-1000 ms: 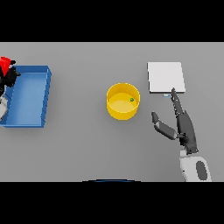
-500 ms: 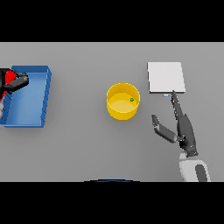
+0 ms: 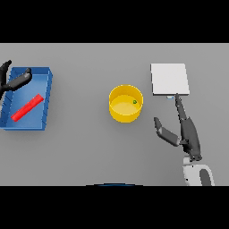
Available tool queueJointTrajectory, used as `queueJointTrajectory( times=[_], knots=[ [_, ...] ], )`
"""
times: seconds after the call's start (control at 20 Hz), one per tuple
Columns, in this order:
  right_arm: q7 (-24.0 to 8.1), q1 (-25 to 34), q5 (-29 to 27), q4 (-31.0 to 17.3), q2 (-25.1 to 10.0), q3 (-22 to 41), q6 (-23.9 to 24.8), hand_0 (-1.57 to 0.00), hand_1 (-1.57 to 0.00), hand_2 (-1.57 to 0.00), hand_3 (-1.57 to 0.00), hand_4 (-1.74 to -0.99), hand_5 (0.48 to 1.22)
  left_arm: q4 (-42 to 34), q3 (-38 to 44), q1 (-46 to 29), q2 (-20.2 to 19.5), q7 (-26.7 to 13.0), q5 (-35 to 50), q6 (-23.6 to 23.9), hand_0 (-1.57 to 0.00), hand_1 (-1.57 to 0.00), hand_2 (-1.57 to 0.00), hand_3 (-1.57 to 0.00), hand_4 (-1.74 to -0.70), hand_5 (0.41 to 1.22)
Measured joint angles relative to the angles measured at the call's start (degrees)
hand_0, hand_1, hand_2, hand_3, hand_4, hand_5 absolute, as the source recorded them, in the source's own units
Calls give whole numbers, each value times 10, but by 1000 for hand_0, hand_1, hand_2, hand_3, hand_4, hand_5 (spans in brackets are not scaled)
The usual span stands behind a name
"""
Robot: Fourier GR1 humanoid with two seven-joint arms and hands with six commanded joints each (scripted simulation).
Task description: Pick up the red beaker and tilt it to pour out 1 green nut into yellow bowl. Pick up the yellow bowl and place it on the metallic measuring scale.
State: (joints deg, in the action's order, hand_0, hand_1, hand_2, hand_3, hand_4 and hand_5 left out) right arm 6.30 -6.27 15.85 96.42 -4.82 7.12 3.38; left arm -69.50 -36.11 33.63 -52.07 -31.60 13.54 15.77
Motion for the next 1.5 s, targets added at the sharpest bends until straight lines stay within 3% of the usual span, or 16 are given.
queueJointTrajectory(
  times=[0.15, 0.2, 0.35, 0.6, 0.8, 1.0, 1.1, 1.2, 1.5],
  knots=[
    [-13, 1, 40, -3, 1, 14, 19, 1, 1, 1, 1, -1175, 677, 8, 10, 1, 5, 23, 6, 5, -40, -32, -33, -31, -781, 674],
    [-5, 4, 36, 3, -6, 19, 2, 1, 1, 1, 1, -1162, 694, 7, 8, 0, 6, 26, 4, 7, -32, -26, -26, -24, -780, 679],
    [-4, 44, 51, -3, -42, 30, -32, 1, 1, 1, 1, -1221, 709, 6, 6, 7, 13, 18, 1, 13, -16, -13, -13, -12, -781, 700],
    [-60, 131, 127, -27, -107, 74, -92, 1, 1, 1, 1, -1282, 677, 9, 3, 6, 21, 18, 3, 16, -5, -3, -4, -3, -795, 709],
    [-42, 200, 204, -59, -160, 128, -138, 1, 1, 1, 1, -1276, 666, 12, 2, 7, 20, 20, 3, 10, -1, -1, -1, -1, -793, 716],
    [-20, 263, 235, -96, -176, 165, -177, 1, 1, 1, 1, -1273, 656, 3, -1, 12, 24, 13, 3, 12, 0, 0, 0, 0, -797, 723],
    [-22, 291, 243, -126, -170, 178, -191, 1, 1, 1, 1, -1274, 662, 16, 1, 15, 22, 18, 4, 5, 0, 1, 1, 1, -799, 721],
    [2, 310, 251, -145, -174, 197, -209, 1, 1, 1, 1, -1277, 677, 12, -1, 15, 19, 19, 1, 5, 1, 1, 1, 1, -797, 718],
    [23, 373, 261, -212, -162, 229, -253, 1, 1, 1, 1, -1244, 685, 10, 2, 12, 14, 19, 6, 1, 1, 1, 1, 1, -795, 725]
  ],
)
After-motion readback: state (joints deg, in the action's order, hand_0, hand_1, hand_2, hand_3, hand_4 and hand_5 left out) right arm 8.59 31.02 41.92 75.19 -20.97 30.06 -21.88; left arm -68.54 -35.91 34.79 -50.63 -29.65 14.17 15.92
